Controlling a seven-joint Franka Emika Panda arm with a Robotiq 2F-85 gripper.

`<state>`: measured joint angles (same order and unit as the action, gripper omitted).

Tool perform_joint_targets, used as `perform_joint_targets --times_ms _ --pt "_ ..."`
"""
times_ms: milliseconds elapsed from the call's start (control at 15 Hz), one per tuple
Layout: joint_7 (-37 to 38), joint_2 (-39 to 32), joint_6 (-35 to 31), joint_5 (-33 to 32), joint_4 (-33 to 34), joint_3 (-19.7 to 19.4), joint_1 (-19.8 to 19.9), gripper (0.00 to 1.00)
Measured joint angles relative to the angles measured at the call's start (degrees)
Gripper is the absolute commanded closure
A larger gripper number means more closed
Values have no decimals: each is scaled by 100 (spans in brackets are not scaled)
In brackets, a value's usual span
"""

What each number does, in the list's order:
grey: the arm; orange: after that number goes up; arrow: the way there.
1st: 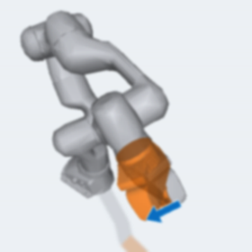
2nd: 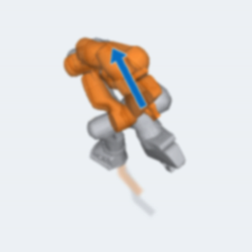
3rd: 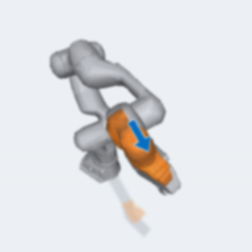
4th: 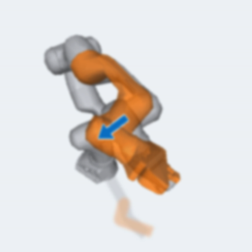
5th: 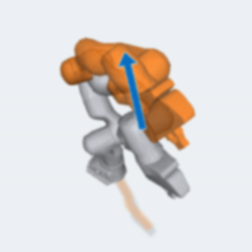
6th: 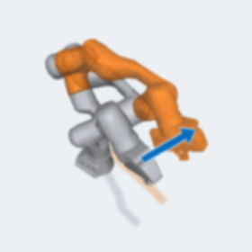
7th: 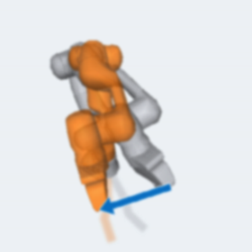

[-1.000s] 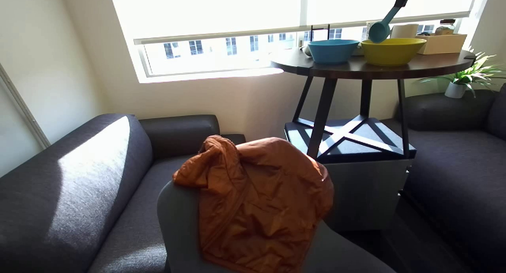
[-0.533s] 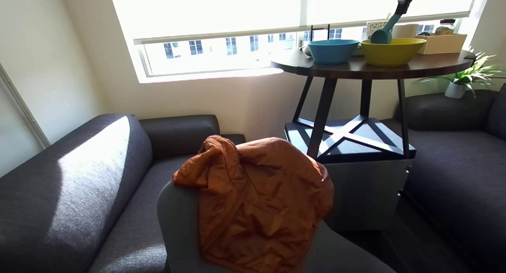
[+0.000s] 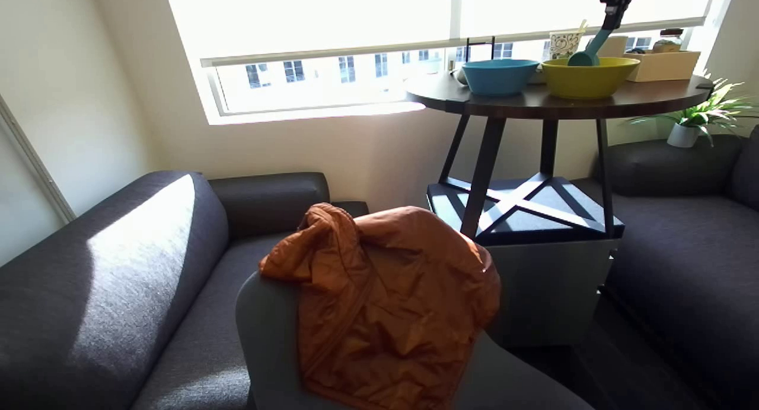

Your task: Use the scoop to transfer contents from the yellow bowl to the blue bowl

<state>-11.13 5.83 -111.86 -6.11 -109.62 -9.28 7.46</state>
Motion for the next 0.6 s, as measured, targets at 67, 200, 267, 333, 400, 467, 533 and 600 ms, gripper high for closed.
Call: perform_joint_targets --times_ms 67,200,267,333,400,467,533,600 --pt "85 -12 0 -123 0 -3 21 98" --pt "222 -43 0 -311 0 -9 65 98" --pt "276 -54 -1 -360 0 -20 75 98" --pt "327 -57 -12 -378 0 -30 81 98" --pt "390 -56 -45 -380 7 -46 85 98" --pt "450 -54 -91 -380 21 -59 95 98" --pt "499 -47 -142 -380 36 -68 110 98" --pt "540 -35 -206 -381 44 -70 130 98"
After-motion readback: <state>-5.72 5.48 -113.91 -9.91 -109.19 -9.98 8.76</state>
